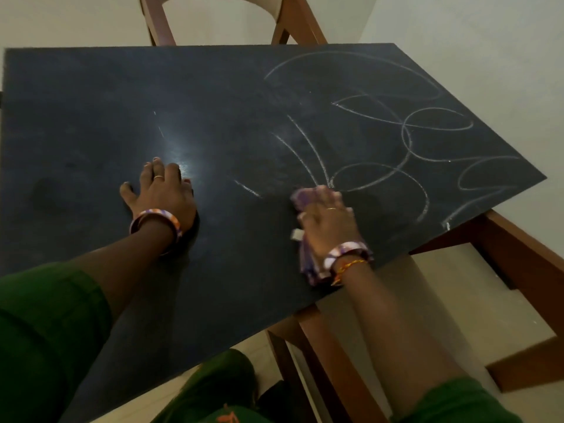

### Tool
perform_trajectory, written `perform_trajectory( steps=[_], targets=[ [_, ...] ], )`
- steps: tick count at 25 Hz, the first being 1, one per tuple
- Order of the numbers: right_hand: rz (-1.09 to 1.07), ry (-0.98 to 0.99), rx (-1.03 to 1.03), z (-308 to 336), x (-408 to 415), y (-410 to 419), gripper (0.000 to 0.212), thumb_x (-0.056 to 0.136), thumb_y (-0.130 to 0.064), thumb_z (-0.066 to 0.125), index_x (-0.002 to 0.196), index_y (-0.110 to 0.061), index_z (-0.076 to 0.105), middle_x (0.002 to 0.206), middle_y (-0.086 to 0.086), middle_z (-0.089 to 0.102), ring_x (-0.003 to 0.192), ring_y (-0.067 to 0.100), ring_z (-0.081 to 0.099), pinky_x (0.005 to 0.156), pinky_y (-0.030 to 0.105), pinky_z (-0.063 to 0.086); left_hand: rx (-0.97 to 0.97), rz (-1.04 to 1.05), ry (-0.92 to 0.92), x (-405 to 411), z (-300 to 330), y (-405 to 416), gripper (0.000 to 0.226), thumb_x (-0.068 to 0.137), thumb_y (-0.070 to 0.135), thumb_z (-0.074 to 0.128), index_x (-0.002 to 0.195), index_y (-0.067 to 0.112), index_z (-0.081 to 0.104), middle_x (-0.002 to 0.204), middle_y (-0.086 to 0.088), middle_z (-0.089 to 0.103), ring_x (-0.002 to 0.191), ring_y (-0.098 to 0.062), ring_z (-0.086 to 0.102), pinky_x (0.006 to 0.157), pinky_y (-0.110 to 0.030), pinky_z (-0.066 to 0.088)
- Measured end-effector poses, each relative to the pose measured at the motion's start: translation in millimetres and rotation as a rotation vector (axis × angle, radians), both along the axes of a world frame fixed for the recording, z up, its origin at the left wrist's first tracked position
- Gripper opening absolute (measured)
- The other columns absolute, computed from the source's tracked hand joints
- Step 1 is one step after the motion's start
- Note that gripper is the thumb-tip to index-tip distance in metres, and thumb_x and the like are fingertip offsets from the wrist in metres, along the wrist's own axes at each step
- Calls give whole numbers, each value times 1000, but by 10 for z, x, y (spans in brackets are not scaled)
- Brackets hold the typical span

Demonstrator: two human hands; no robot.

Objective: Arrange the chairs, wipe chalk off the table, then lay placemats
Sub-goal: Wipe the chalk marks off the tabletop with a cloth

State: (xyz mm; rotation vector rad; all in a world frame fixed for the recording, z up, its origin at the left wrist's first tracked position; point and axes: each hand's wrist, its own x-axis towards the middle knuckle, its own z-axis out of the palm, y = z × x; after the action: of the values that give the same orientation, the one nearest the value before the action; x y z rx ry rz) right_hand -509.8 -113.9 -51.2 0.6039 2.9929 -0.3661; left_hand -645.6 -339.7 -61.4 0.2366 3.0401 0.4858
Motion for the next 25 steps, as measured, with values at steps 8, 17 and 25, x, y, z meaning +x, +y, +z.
perform_trajectory(
  steps=[8, 17, 25],
  targets=[
    [-48, -42, 44, 76, -175, -235, 49, 99, -33, 31, 147, -26, 24, 159, 5, 4, 146, 28, 0, 117, 50, 2, -22, 2, -12, -11, -32, 24, 45, 98, 33, 29, 138, 13, 32, 155, -11, 14, 144, -26, 9, 111, -59, 6],
    [-186, -34, -28, 18, -207, 486, 46, 100, -29, 28, 146, -29, 30, 159, 0, 9, 146, 22, 4, 117, 47, 3, -23, 0, -6, 7, -19, 11, 45, 98, 29, 28, 140, 13, 31, 156, -10, 13, 144, -24, 7, 112, -57, 5],
    [200, 9, 38, 45, -491, -631, 51, 99, -33, 31, 148, -24, 23, 159, 5, 7, 145, 28, 2, 115, 47, 2, -39, 15, -14, -7, -36, 44, 43, 98, 29, 27, 139, 14, 30, 156, -11, 12, 144, -25, 6, 111, -58, 6]
  ],
)
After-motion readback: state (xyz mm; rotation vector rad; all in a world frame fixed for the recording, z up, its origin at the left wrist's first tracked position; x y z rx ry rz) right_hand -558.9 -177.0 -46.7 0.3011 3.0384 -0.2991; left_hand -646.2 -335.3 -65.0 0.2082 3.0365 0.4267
